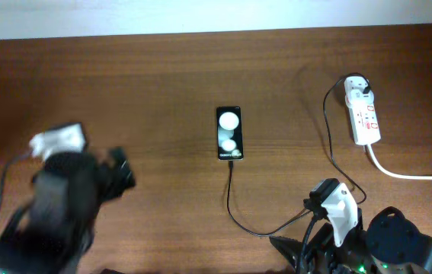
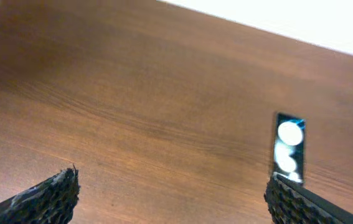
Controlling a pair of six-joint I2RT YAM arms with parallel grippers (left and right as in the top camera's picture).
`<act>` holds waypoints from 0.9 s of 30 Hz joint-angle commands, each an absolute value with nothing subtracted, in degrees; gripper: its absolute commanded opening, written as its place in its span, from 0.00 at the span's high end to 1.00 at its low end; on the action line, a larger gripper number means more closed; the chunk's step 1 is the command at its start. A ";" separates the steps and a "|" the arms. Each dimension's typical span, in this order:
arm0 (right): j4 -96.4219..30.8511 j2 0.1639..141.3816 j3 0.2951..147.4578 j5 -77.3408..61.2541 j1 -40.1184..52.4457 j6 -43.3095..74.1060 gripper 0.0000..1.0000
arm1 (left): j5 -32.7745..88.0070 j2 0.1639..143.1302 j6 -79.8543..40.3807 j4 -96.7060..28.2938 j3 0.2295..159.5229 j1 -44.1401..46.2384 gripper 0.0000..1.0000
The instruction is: Plug charger to phone and switch on socket
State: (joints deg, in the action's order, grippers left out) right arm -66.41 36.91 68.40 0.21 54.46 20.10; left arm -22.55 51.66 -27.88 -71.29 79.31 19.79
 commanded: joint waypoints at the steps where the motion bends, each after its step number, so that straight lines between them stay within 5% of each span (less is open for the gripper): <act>1: -66.26 36.84 68.79 0.89 54.28 19.79 0.01 | -21.63 42.54 -28.64 -76.66 76.31 19.70 0.01; 13: -53.28 36.84 68.79 1.87 54.26 19.77 0.06 | -21.65 22.90 -29.23 -95.31 76.31 15.35 0.01; 18: -58.35 38.17 68.79 15.84 54.26 20.95 0.47 | -21.63 13.67 -29.23 -95.48 76.31 5.74 0.01; 21: -64.90 41.28 68.79 28.18 54.26 35.51 0.76 | -21.65 7.51 -29.23 -95.53 76.34 1.50 0.01; 24: -71.16 44.75 68.82 36.64 54.24 46.37 0.93 | -21.65 4.64 -29.23 -95.66 76.34 0.67 0.01; 27: -72.27 49.01 69.36 39.75 50.06 51.99 0.96 | -21.65 2.83 -29.23 -95.70 76.31 0.69 0.01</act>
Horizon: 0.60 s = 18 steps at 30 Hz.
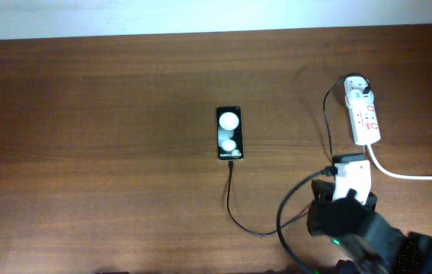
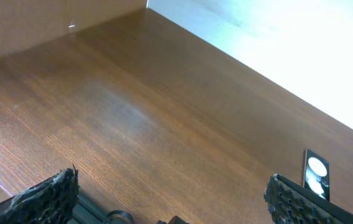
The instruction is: Plug charger to phone and switch on socket
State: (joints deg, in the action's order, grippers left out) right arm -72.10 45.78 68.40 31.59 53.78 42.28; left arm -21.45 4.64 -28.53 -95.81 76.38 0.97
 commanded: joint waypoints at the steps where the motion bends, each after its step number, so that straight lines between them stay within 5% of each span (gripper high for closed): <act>1: -72.31 50.19 69.97 39.33 47.62 51.94 0.96 | -21.65 2.63 -29.23 -95.68 76.34 0.69 0.01; 13: -72.73 77.76 91.20 12.40 -6.22 35.90 0.96 | -21.65 2.52 -29.23 -95.64 76.31 0.67 0.01; 18: -72.77 97.21 103.50 2.44 -18.61 34.89 0.96 | -21.65 0.73 -29.23 -95.48 76.31 0.69 0.01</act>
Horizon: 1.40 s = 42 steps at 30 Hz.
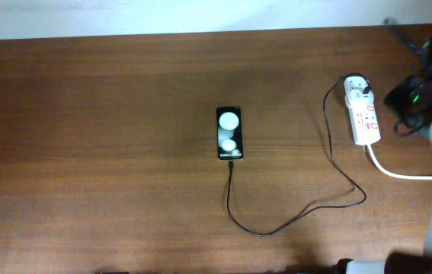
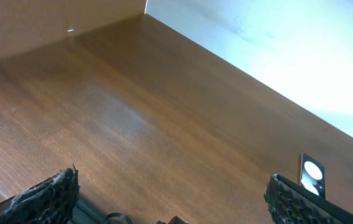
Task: Plug charger to phone and switch on socket
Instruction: 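Move the right gripper to the power strip and press its red switch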
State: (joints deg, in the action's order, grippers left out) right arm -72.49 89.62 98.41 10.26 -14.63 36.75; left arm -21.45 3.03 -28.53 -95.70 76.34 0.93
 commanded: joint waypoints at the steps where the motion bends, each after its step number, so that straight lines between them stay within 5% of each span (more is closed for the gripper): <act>1: -72.93 101.36 105.51 -0.10 -19.84 34.68 0.96 | -21.65 0.38 -29.26 -95.64 76.53 0.69 0.01; 19: -55.70 126.93 107.26 -2.39 -20.82 34.28 0.96 | -21.65 0.38 -29.23 -95.64 76.64 0.69 0.01; 42: -50.81 131.68 105.67 -6.07 -19.68 34.30 0.96 | -21.65 0.38 -29.26 -95.66 76.64 0.69 0.01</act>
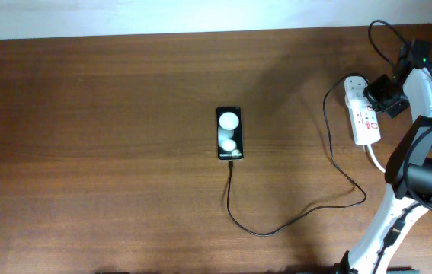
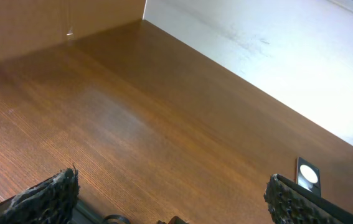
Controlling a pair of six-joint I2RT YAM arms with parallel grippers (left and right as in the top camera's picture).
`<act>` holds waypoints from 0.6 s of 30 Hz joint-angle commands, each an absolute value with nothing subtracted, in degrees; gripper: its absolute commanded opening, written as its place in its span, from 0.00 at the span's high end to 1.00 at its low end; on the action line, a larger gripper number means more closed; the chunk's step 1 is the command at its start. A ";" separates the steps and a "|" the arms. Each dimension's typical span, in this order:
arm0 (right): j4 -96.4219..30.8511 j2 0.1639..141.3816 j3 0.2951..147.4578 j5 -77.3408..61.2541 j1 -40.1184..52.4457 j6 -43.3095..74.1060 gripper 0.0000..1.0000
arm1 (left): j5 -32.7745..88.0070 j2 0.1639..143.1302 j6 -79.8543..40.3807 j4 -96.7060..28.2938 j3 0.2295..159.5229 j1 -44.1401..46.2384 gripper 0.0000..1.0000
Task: Plug charger to phone and switch on socket
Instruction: 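Move the right gripper to the power strip and press its red switch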
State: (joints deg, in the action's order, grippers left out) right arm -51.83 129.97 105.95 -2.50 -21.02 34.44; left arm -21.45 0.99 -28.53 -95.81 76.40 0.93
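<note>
The black phone [image 1: 229, 133] lies screen up mid-table, also far off in the left wrist view as the phone [image 2: 307, 174]. A thin black charger cable [image 1: 261, 230] runs from its near edge in a loop to a plug [image 1: 358, 82] in the white power strip [image 1: 366, 122] at the right. My right gripper [image 1: 378, 93] hovers at the strip's far end beside the plug; its jaws are too small to read. My left gripper [image 2: 173, 199] is open and empty, high over the table's left part.
The right arm [image 1: 406, 175] stretches from the near right corner up along the table's right edge. The strip's white mains lead [image 1: 406, 175] runs off to the right. A pale wall [image 2: 276, 56] borders the far side of the wooden table [image 1: 109, 152].
My right gripper has come in from just right of the power strip onto its far end by the plug. The left wrist view has shifted only slightly. Phone and cable lie as before.
First my left arm was over the table's left side and my right arm low at the near right by the cable. Then the left arm had left the overhead view. The right arm then stood by the strip, and now its gripper is at the strip's far end.
</note>
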 commanded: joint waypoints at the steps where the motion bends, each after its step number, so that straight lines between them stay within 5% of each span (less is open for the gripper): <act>1: -51.24 132.53 105.43 -5.80 -18.85 34.26 0.96 | -21.65 0.38 -29.23 -95.66 76.64 0.69 0.01; 18: -65.60 131.50 105.43 1.52 -14.13 32.99 0.96 | -21.65 0.38 -29.23 -95.70 76.64 0.69 0.01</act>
State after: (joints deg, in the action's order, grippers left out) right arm -62.63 131.07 106.94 0.21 -13.43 33.87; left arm -21.45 0.99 -28.53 -95.79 76.40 0.93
